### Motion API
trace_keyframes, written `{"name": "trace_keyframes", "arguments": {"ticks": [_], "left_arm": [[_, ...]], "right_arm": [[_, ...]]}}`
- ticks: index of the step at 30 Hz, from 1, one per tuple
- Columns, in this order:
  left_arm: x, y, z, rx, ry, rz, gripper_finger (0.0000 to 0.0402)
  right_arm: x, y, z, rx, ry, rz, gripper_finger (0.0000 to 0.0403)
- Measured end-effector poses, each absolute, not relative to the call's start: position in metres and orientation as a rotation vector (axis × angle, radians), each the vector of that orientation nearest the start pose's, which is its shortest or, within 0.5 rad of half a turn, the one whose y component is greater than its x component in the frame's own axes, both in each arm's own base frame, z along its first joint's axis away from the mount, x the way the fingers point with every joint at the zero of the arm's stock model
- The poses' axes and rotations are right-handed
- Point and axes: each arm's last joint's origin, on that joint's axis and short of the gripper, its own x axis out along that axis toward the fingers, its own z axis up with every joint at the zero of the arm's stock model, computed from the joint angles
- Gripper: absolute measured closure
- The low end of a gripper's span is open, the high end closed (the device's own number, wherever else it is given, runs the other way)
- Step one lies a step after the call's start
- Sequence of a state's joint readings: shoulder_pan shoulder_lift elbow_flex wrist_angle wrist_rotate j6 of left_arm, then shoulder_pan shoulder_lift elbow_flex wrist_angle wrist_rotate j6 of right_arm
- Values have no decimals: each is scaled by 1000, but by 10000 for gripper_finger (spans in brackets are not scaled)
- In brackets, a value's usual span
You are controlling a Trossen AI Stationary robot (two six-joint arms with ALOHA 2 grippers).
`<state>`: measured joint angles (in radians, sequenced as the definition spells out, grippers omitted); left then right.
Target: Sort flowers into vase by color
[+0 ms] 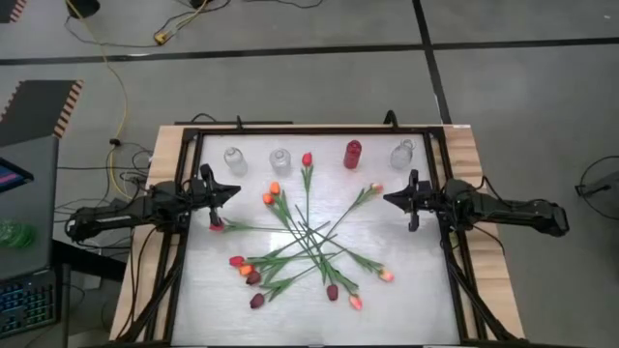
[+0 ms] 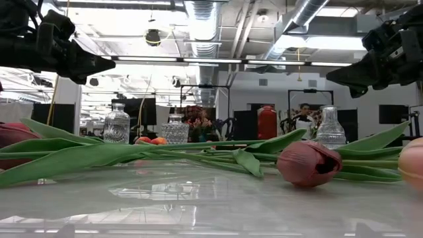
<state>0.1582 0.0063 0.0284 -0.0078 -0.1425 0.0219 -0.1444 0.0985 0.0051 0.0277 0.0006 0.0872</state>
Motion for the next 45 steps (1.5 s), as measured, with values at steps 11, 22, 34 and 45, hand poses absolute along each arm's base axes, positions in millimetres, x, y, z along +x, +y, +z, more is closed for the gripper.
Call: {"name": "trace_keyframes", "arguments": {"ticks": [11,22,34,45], "left_arm": [[94,19,172,22,-11,301,401],[94,19,172,22,-11,301,401],[94,19,172,-9,-16,302,401],[94,19,172,-8,-16,302,401]], "right_arm": [[102,-15,160,60,62,-147,369],[102,-15,160,58,58,-147,369],[102,-15,161,56,51,-145,369],[102,-16,163,116,22,-171,369]]}}
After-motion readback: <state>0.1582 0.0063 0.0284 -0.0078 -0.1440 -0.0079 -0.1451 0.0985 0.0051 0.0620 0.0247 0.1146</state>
